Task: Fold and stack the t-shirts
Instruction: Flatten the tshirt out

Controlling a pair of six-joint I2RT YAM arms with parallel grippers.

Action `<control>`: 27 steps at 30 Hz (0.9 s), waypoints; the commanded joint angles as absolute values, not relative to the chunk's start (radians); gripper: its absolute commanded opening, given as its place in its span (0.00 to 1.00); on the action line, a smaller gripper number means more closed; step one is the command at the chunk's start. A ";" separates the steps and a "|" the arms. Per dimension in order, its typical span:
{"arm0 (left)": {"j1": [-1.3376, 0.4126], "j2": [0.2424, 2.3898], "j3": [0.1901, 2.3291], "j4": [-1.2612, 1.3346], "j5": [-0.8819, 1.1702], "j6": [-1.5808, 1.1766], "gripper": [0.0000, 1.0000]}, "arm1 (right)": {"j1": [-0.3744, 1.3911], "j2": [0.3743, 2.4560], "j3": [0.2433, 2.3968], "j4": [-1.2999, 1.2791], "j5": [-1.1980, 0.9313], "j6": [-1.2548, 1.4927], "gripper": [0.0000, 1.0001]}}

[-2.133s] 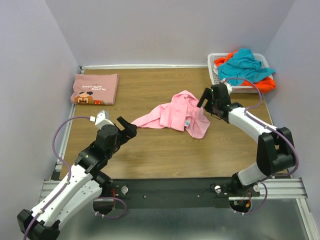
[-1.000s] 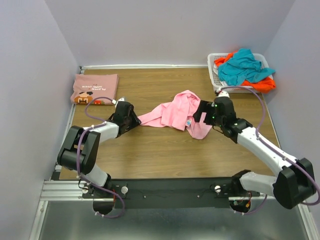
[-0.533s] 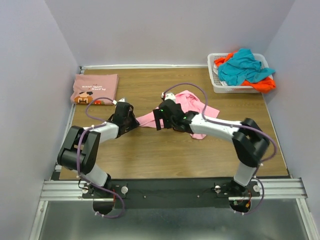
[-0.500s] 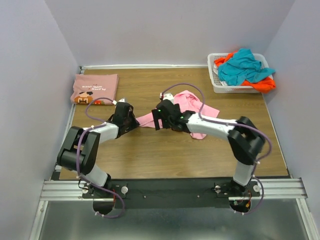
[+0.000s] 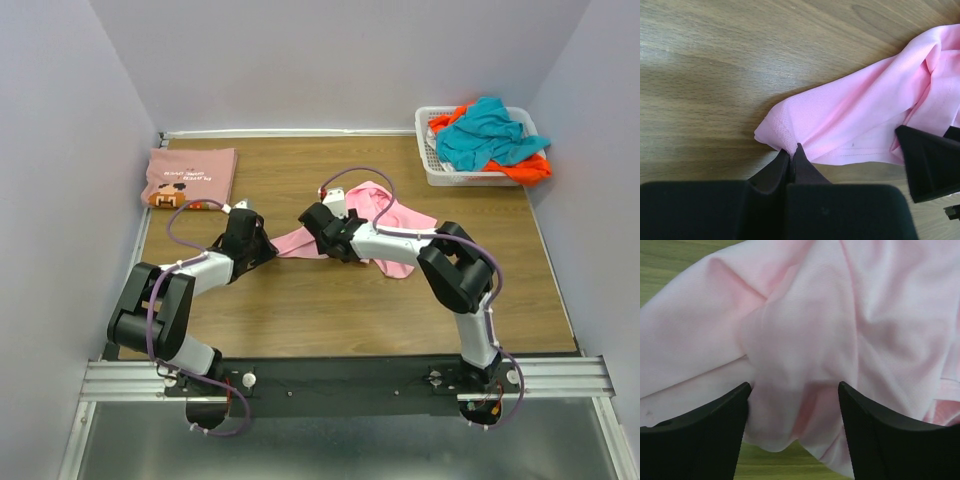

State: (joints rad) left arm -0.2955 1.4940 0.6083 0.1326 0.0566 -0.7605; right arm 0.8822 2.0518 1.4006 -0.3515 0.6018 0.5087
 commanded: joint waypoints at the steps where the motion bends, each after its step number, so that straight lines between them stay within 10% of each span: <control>1: -0.290 1.479 0.600 0.127 0.040 -0.764 0.00 | 0.885 2.023 1.379 -0.405 0.758 0.564 0.74; 11: -0.290 1.460 0.601 0.098 0.009 -0.761 0.00 | 0.884 1.962 1.338 -0.416 0.770 0.589 0.00; 27: -0.272 1.252 0.777 -0.097 -0.238 -0.741 0.00 | 0.675 1.550 1.217 -0.416 0.842 0.485 0.00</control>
